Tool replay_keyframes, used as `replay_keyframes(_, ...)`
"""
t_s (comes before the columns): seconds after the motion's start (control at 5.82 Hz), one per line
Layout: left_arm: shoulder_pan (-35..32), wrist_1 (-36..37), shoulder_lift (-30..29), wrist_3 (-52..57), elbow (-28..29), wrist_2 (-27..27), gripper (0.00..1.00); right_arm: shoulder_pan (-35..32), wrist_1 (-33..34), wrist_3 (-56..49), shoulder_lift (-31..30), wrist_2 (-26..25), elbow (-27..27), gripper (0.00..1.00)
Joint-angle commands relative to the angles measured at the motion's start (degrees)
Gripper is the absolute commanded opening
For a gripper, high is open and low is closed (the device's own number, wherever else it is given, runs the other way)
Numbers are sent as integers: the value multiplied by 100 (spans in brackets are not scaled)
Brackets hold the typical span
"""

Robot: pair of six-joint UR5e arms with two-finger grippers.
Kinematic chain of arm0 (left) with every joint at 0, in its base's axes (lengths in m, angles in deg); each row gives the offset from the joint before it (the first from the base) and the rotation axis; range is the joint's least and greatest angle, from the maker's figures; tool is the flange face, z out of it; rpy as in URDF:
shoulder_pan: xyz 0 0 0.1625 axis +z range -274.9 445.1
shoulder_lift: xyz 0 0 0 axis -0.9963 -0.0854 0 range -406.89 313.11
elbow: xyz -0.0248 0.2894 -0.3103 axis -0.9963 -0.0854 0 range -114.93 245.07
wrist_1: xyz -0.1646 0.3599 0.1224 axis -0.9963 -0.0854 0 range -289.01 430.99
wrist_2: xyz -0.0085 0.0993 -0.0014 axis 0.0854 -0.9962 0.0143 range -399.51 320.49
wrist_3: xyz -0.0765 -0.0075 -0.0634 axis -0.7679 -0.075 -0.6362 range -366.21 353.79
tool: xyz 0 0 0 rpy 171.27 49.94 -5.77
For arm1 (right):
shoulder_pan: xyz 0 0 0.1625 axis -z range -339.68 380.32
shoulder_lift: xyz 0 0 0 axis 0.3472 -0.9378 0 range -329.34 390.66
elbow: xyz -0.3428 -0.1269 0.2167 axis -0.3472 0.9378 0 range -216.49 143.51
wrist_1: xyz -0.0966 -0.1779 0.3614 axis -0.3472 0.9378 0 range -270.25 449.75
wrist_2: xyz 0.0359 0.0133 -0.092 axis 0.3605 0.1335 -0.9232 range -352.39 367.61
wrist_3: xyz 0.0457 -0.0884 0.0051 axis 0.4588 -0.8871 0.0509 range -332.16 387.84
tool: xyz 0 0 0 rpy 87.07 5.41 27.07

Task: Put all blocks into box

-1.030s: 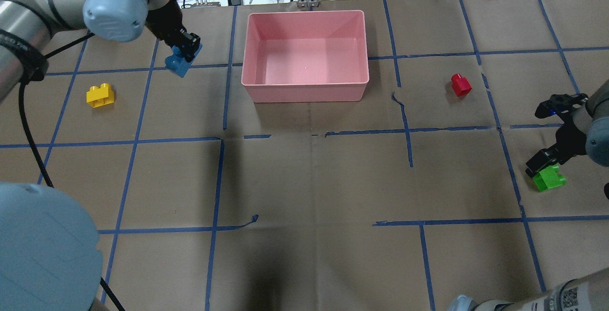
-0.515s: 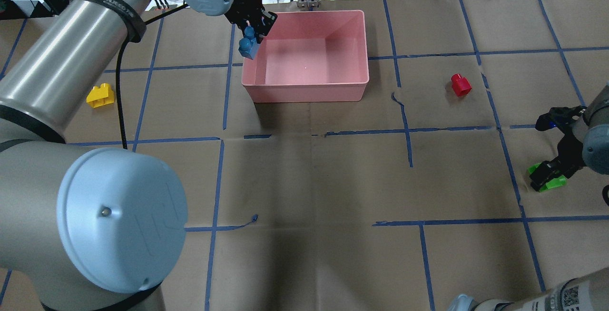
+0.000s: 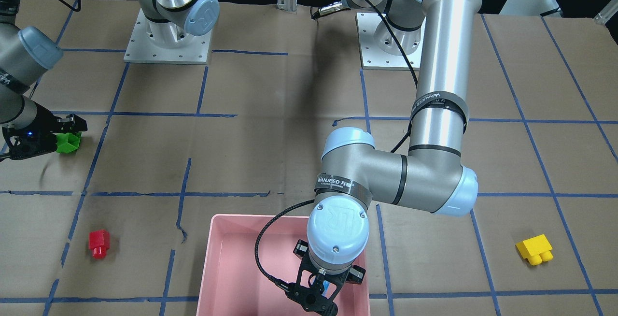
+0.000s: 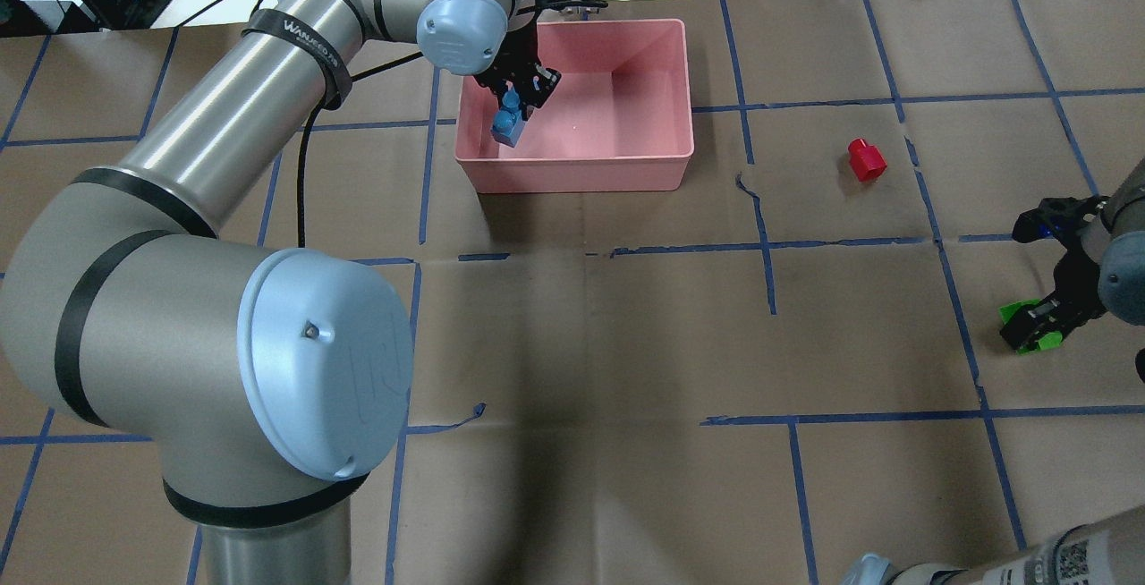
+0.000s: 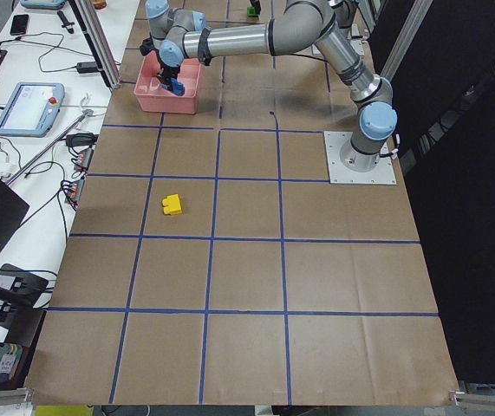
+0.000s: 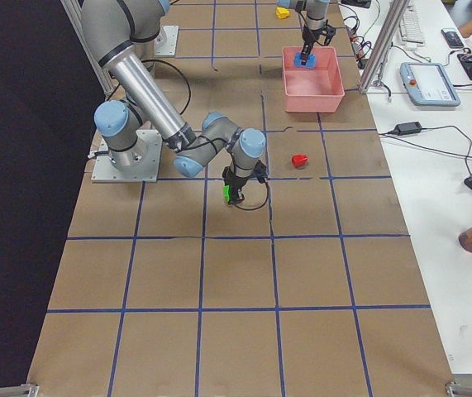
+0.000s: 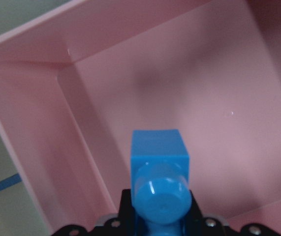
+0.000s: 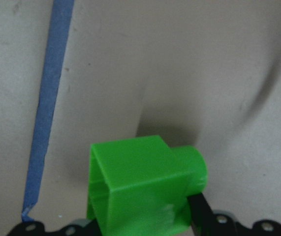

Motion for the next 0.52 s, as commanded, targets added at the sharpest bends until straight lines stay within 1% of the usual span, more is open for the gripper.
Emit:
replay_keyframes(0.0, 5, 14, -4, 39, 3, 15, 99, -9, -13, 2, -17, 62, 194, 21)
replay_keyframes(0.17, 31, 5, 145, 39, 3, 7, 100, -9, -39, 2, -43, 62, 379, 20)
replay_keyframes(0.34, 179, -99, 555, 31, -127, -37, 100, -18, -65, 2, -44, 71, 528, 9)
